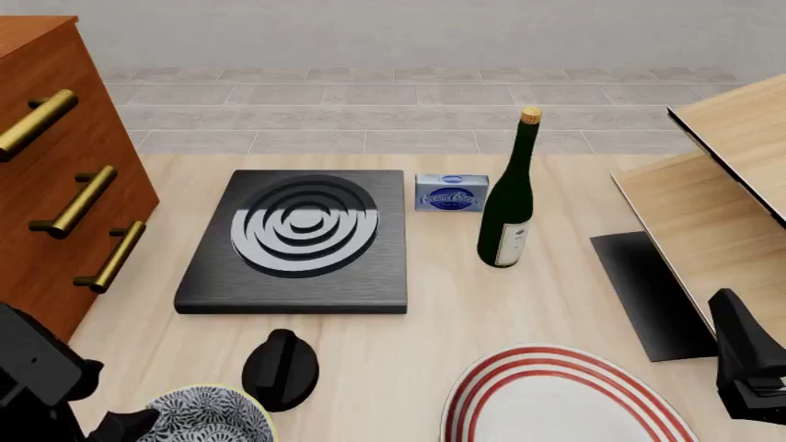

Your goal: Put the bowl on the stove.

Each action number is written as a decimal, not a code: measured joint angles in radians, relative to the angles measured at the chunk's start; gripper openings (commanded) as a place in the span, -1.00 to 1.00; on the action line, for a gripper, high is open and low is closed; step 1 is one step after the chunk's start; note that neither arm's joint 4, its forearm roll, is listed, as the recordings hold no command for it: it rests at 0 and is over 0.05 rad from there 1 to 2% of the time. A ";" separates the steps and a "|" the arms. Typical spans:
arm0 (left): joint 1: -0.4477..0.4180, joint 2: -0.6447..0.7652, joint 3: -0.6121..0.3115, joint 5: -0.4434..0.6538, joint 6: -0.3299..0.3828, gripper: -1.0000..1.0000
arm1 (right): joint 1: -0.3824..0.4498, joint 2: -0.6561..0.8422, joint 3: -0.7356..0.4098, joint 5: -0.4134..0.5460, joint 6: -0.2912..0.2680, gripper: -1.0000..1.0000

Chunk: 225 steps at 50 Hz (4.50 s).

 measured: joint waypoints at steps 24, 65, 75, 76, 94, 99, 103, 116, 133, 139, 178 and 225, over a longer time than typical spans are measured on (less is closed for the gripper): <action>-0.004 -0.003 0.017 -0.017 0.035 1.00 | 0.000 0.000 0.000 0.000 0.000 1.00; -0.008 0.030 0.073 -0.090 0.072 1.00 | 0.000 0.000 0.000 0.000 0.000 1.00; -0.001 0.058 0.092 -0.126 0.079 1.00 | 0.000 0.000 0.000 0.000 0.000 1.00; -0.002 0.060 0.094 -0.128 0.080 1.00 | 0.000 0.000 0.000 0.000 0.000 1.00; -0.004 0.074 0.112 -0.147 0.087 1.00 | 0.000 0.000 0.000 0.000 0.000 1.00; -0.002 0.079 0.116 -0.155 0.092 1.00 | 0.000 0.000 0.000 0.000 0.000 1.00; -0.001 0.084 0.120 -0.164 0.095 1.00 | 0.000 0.000 0.000 0.000 0.000 1.00; 0.006 0.113 0.135 -0.202 0.104 1.00 | 0.000 0.000 0.000 0.000 0.000 1.00; 0.011 0.154 0.158 -0.257 0.110 1.00 | 0.000 0.000 0.000 0.000 0.000 1.00; 0.013 0.167 0.165 -0.274 0.114 1.00 | 0.000 0.000 0.000 0.000 0.000 1.00; -0.109 0.030 -0.002 -0.143 0.061 -1.00 | 0.000 0.000 0.000 0.000 0.000 1.00; -0.030 0.184 -0.381 -0.142 -0.327 -1.00 | 0.000 0.000 0.000 0.000 0.000 1.00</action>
